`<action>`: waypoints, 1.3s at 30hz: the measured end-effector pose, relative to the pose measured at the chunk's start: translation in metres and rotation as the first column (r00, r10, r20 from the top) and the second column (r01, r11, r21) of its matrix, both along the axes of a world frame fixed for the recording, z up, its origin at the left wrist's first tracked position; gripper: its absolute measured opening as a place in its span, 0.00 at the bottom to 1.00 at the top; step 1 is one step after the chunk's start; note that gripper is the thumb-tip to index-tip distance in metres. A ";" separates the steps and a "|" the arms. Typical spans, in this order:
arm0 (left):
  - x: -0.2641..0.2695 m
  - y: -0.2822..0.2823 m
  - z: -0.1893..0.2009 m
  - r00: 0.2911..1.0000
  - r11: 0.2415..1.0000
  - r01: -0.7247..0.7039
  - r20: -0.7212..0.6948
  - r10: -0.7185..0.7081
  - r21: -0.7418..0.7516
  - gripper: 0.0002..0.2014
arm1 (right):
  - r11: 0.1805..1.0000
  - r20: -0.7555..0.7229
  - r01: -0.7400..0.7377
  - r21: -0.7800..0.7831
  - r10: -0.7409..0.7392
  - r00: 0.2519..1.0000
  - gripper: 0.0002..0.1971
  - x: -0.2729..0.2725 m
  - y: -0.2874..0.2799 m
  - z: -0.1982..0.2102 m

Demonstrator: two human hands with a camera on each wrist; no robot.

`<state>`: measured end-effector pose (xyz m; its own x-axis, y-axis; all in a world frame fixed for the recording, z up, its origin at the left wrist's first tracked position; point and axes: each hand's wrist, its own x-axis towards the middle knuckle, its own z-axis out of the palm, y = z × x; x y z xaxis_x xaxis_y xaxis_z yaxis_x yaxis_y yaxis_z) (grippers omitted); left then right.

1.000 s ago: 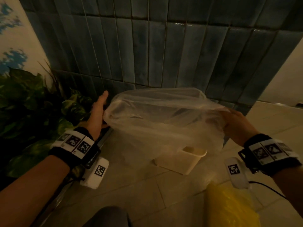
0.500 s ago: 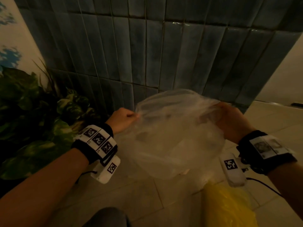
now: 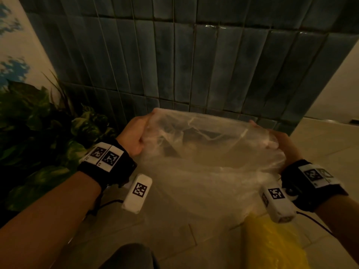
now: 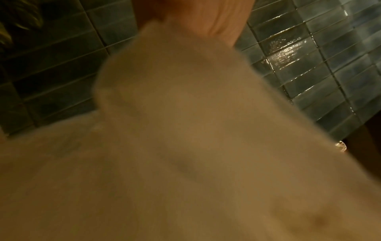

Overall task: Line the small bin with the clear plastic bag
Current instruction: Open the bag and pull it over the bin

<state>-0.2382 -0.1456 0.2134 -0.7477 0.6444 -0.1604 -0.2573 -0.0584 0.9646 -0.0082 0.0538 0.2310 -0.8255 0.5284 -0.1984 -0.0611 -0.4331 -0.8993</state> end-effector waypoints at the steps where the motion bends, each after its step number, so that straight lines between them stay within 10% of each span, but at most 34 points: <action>1: -0.001 -0.003 0.001 0.999 1.000 0.017 0.046 -0.018 0.021 0.15 | 1.000 0.006 0.016 -0.012 -0.016 1.000 0.10 0.001 0.006 -0.001; 6: -0.008 -0.006 0.001 0.986 0.994 -0.108 0.129 0.104 0.025 0.16 | 0.937 0.195 0.094 0.337 -0.167 0.967 0.14 -0.001 0.023 -0.012; 12: 0.002 -0.004 0.015 0.974 0.980 -0.184 -0.120 0.192 0.076 0.14 | 0.717 0.529 -0.303 0.627 -0.106 0.842 0.59 -0.001 0.022 -0.036; 16: -0.002 -0.008 0.014 0.960 0.976 -0.204 -0.178 0.214 0.075 0.28 | 0.759 0.745 -0.440 0.480 -0.088 0.661 0.30 0.003 0.026 -0.060; 21: -0.002 -0.021 -0.001 0.952 0.995 -0.095 -0.291 0.098 0.023 0.45 | 0.984 0.424 -0.047 0.171 -0.031 0.905 0.15 0.003 0.027 -0.061; 26: -0.002 -0.018 -0.032 0.893 0.899 -0.269 -0.439 0.099 -0.345 0.56 | 0.990 0.217 0.133 -0.055 -0.118 0.969 0.15 -0.002 0.027 -0.053; 29: 0.008 -0.019 -0.053 0.962 0.808 -0.189 -0.270 0.039 -0.558 0.68 | 0.967 0.122 0.192 -0.170 -0.172 0.977 0.16 -0.007 0.028 -0.051; 34: 0.024 -0.012 -0.058 0.992 0.926 -0.107 -0.095 0.077 -0.363 0.61 | 0.935 -0.058 0.235 -0.266 -0.258 0.964 0.04 -0.011 0.031 -0.054; 39: 0.014 -0.003 -0.036 0.981 0.983 -0.172 0.080 0.176 -0.055 0.53 | 0.967 -0.116 0.177 -0.180 -0.200 0.973 0.24 -0.003 0.037 -0.043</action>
<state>-0.2247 -0.1488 0.1772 -0.8306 0.4954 -0.2544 -0.3271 -0.0643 0.9428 -0.0111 0.0907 0.1875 -0.7389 0.6456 -0.1930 -0.2700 -0.5461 -0.7930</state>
